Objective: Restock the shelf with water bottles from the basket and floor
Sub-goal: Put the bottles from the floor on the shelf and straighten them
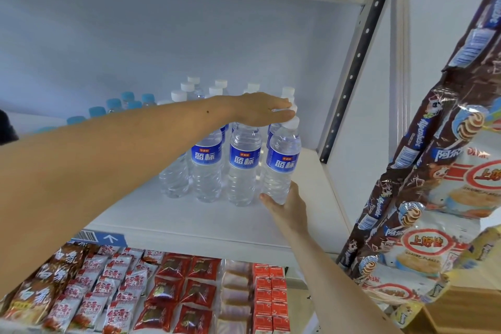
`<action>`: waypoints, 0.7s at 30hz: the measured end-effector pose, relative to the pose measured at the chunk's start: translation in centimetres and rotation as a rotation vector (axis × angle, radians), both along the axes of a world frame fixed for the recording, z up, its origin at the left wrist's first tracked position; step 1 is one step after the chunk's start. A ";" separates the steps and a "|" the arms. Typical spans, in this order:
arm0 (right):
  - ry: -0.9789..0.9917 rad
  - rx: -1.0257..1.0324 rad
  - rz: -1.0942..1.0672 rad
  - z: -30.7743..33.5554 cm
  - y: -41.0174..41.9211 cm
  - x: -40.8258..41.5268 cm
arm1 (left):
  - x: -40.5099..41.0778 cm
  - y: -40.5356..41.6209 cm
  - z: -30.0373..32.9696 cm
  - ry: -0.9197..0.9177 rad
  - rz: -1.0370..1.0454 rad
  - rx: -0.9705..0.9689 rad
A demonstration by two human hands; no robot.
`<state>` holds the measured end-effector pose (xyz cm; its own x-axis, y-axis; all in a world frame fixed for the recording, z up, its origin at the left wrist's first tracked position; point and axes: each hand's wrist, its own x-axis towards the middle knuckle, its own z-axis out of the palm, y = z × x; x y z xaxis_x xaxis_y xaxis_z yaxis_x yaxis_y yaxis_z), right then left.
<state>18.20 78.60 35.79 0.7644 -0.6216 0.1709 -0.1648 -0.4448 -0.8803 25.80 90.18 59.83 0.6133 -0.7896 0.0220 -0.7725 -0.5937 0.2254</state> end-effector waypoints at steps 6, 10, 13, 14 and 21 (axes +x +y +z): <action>0.022 -0.020 -0.008 -0.2 -0.1 0.0 | -1.4 0.5 0.3 0.059 -0.041 -0.050; 0.030 -0.018 -0.006 -0.1 0.0 0.0 | -2.0 1.1 0.4 0.032 -0.038 -0.054; 0.013 -0.004 0.002 0.2 0.2 -0.1 | -1.6 1.2 0.3 0.014 -0.045 -0.064; 0.006 0.007 0.005 0.4 0.2 -0.2 | -1.5 1.3 0.2 0.007 -0.045 -0.065; -0.050 0.012 -0.017 1.8 1.1 -0.6 | 1.4 1.8 -0.7 -0.058 -0.068 -0.038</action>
<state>17.58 79.74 37.58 0.7443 -0.6369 0.2012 -0.1277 -0.4313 -0.8931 27.17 91.96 59.13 0.5550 -0.8273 0.0864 -0.8231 -0.5312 0.2008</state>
